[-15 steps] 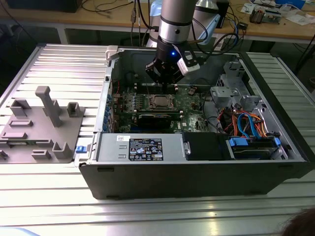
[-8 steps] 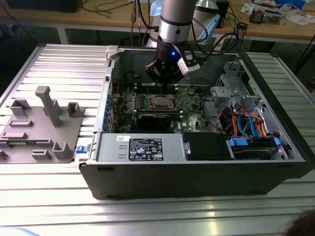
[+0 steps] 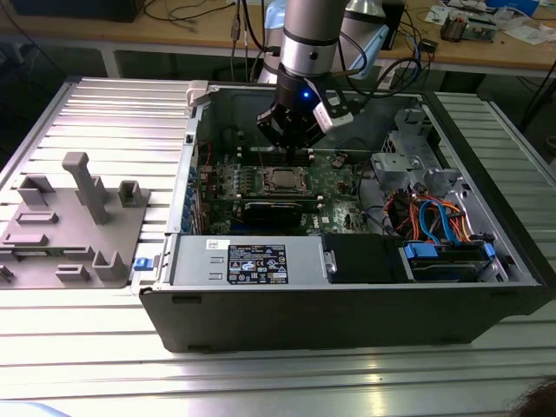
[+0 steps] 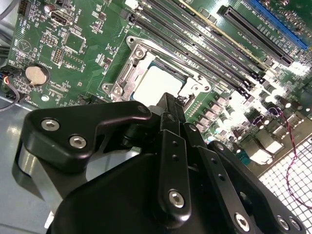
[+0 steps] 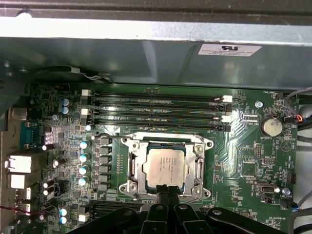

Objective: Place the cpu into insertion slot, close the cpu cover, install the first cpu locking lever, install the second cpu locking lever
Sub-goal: 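Install the first cpu locking lever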

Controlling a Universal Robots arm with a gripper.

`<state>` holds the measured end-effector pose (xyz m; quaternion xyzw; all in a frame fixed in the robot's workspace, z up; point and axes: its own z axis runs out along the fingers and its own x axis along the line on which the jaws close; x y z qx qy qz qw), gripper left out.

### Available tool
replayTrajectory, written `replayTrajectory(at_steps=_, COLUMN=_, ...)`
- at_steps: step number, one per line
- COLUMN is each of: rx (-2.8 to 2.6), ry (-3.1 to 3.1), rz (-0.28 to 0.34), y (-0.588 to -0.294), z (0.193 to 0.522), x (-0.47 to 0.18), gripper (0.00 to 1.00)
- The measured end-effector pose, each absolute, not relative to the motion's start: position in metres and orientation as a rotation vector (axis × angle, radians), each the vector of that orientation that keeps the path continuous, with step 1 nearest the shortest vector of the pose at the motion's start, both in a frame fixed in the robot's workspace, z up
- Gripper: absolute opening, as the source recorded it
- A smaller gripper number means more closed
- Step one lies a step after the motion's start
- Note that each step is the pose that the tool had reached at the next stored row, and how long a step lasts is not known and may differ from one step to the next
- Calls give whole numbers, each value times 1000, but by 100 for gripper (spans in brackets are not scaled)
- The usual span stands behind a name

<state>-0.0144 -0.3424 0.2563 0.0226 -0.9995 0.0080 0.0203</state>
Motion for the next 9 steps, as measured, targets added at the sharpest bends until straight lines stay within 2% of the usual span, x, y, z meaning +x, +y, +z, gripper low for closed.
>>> replayTrajectory(at_steps=9, rx=81, ry=-3100, rz=25, y=-342, z=256, x=-14, gripper=11)
